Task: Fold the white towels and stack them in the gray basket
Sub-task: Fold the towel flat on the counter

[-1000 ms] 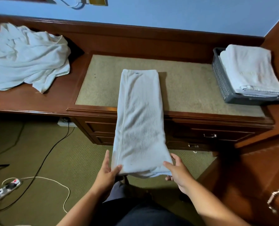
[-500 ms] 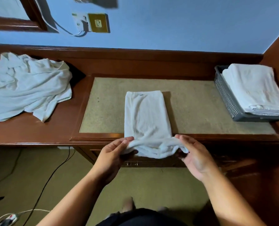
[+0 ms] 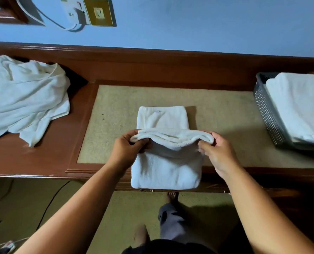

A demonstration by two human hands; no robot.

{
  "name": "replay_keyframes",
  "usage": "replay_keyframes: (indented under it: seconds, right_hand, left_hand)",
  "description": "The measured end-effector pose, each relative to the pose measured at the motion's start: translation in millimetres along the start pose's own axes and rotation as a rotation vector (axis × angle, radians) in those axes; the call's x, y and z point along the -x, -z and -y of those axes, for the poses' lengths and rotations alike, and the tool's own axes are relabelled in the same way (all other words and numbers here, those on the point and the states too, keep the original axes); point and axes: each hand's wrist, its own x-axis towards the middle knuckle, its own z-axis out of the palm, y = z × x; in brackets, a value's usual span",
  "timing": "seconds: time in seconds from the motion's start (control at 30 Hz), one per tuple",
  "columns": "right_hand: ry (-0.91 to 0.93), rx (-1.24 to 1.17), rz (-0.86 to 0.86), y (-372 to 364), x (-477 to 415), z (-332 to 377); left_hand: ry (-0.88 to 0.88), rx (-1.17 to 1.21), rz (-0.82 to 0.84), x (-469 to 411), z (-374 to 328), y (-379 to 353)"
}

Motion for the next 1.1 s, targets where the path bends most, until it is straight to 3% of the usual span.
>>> replay_keyframes:
  seconds: [0.27, 0.37, 0.47, 0.7, 0.9, 1.1]
  right_hand:
    - [0.043, 0.209, -0.015, -16, -122, 8]
    - [-0.002, 0.256, -0.010, -22, -163, 10]
    - [-0.068, 0.346, -0.019, -27, -202, 2]
    - [-0.264, 0.480, -0.011, -46, -260, -28]
    - [-0.467, 0.468, -0.059, -61, -308, -47]
    - [-0.515, 0.675, -0.135, -82, -337, -58]
  left_hand:
    - [0.013, -0.298, -0.251, -106, -7, -10]
    - [0.049, -0.308, -0.304, -139, -2, -14]
    - [0.128, -0.242, -0.288, -170, 3, -18]
    - [0.241, -0.340, -0.237, -236, 25, -15]
    - [0.339, -0.334, -0.245, -286, 45, -10]
    - [0.417, -0.507, -0.344, -319, 62, -18]
